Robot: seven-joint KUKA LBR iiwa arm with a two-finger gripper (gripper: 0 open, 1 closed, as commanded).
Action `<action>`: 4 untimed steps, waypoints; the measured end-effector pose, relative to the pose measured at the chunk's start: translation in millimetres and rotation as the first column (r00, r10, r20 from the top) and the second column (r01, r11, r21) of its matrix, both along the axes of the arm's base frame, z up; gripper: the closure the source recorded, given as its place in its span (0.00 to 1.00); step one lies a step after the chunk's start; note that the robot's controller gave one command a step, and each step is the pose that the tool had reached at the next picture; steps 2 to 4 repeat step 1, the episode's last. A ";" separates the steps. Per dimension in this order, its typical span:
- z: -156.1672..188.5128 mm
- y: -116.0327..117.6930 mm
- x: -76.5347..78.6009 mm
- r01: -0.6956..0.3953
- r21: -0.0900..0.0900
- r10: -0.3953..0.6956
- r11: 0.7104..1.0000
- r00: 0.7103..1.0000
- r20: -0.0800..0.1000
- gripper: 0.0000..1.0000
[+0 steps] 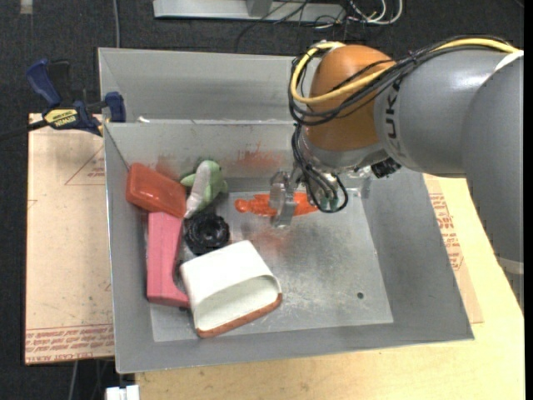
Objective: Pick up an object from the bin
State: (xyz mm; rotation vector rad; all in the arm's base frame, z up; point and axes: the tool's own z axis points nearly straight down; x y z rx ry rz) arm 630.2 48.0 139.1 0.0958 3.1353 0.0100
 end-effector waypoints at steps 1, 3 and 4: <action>19.0 0.1 1.0 0.000 0.000 0.000 1.000 1.000 0.004 1.00; 19.0 0.1 1.0 0.000 0.000 0.000 1.000 1.000 0.004 1.00; 19.0 0.1 1.0 0.000 0.000 0.000 1.000 1.000 0.004 1.00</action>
Offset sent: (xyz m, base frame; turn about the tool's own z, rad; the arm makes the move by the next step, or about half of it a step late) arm 0.0000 -0.0001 0.0608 0.0000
